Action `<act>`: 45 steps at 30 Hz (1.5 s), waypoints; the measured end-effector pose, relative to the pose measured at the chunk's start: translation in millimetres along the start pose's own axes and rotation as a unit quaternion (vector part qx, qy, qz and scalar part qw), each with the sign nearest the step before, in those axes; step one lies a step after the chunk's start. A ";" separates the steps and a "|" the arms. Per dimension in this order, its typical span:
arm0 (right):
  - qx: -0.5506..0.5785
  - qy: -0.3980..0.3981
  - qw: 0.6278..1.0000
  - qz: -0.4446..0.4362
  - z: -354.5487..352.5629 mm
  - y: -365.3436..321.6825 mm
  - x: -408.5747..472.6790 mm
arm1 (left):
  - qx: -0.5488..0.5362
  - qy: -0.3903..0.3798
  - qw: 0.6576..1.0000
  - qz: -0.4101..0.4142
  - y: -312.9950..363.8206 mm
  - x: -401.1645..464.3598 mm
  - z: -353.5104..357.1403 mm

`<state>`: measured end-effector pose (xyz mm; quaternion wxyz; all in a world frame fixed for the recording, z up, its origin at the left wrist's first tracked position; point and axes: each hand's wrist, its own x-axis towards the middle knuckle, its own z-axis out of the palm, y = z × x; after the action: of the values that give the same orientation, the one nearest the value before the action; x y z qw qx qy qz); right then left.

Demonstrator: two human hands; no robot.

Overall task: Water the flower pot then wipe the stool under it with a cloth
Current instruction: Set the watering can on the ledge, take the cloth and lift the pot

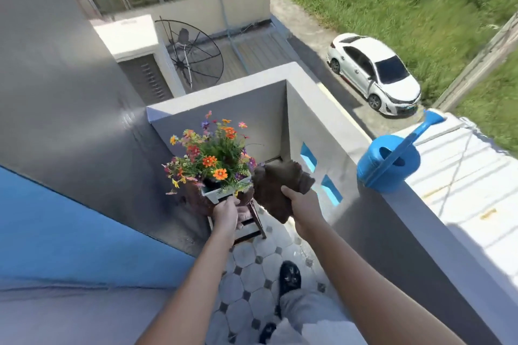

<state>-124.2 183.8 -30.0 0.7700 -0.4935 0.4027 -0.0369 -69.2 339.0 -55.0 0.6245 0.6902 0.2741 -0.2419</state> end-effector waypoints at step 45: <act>0.015 -0.006 0.999 -0.040 53.9 -14.3 72.2 | -0.252 -0.054 0.959 -0.121 74.8 56.0 -54.0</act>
<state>-35.3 183.1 -50.7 0.7775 -0.4979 0.3775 -0.0712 22.3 391.7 -32.7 0.7578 0.4580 0.3740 -0.2757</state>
